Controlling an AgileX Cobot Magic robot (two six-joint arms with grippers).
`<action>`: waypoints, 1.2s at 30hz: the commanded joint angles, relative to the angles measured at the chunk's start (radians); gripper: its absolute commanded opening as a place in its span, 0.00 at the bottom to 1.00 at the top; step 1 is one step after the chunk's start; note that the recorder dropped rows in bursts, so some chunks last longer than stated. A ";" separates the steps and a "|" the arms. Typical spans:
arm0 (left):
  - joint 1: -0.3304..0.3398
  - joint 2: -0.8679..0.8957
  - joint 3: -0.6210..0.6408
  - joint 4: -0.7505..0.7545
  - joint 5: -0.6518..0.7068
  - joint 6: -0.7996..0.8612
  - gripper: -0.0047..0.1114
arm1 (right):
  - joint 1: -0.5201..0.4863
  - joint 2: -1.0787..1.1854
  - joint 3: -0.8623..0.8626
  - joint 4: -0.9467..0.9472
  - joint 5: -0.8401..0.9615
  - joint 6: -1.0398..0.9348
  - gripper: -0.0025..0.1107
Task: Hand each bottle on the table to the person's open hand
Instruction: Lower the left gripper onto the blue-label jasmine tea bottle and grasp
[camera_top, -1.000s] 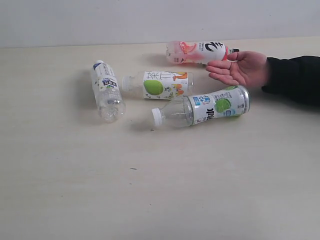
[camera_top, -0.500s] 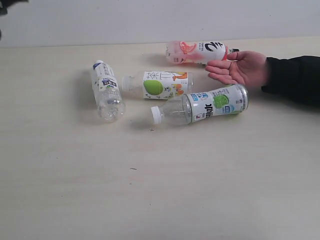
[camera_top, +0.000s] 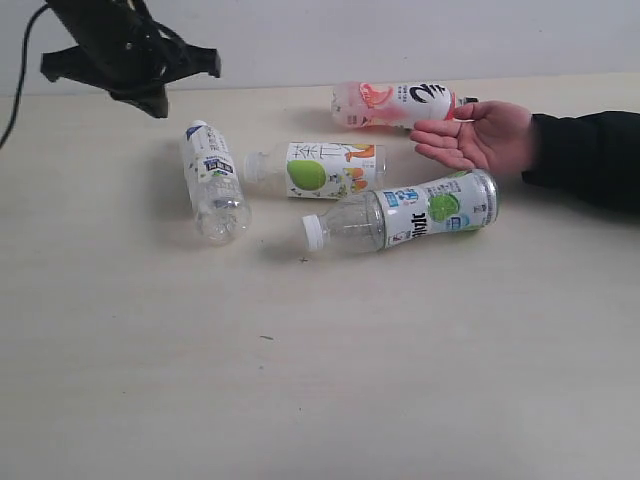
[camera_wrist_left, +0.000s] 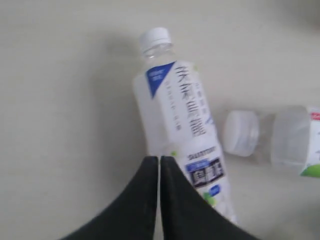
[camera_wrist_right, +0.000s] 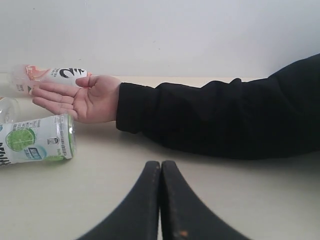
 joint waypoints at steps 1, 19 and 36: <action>-0.007 0.054 -0.053 -0.082 -0.087 -0.013 0.24 | -0.009 -0.005 0.005 -0.001 -0.002 -0.009 0.02; -0.007 0.181 -0.051 -0.078 -0.223 -0.173 0.92 | -0.009 -0.005 0.005 -0.001 -0.002 -0.009 0.02; -0.005 0.268 -0.049 0.052 -0.217 -0.264 0.91 | -0.009 -0.005 0.005 -0.001 -0.002 -0.009 0.02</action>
